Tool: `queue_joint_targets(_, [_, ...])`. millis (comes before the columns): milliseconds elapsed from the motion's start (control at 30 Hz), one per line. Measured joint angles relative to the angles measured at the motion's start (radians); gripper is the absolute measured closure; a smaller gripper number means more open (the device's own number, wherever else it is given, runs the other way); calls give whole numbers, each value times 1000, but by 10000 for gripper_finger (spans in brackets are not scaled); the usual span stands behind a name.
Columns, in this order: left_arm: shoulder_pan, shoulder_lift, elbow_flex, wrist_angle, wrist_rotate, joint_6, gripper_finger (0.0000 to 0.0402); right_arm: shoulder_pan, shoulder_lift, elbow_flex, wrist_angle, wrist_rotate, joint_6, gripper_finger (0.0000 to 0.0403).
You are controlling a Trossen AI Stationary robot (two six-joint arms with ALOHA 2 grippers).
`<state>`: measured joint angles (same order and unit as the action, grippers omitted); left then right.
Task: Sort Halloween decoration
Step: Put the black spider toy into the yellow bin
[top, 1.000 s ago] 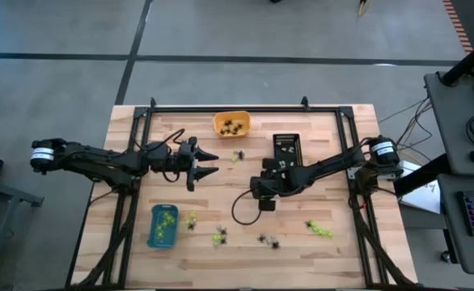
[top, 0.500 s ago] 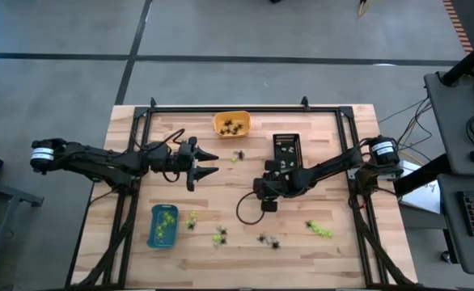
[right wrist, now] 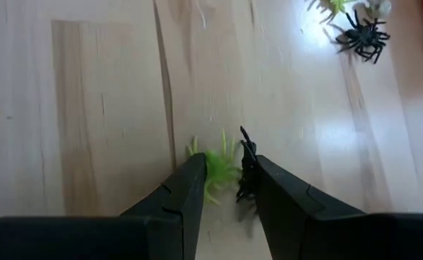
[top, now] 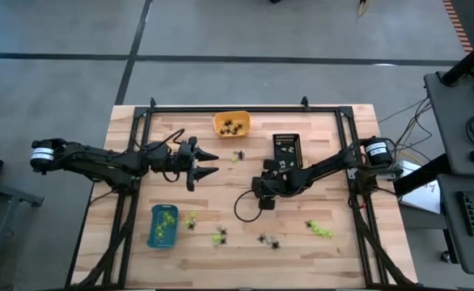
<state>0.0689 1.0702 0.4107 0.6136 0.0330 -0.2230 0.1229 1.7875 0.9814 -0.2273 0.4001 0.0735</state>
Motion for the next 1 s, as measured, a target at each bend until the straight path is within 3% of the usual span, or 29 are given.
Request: queue_joint_targets(1000, [0,0,0,-1,0,-4,209,-33,16,102,-46,-41,-19,292])
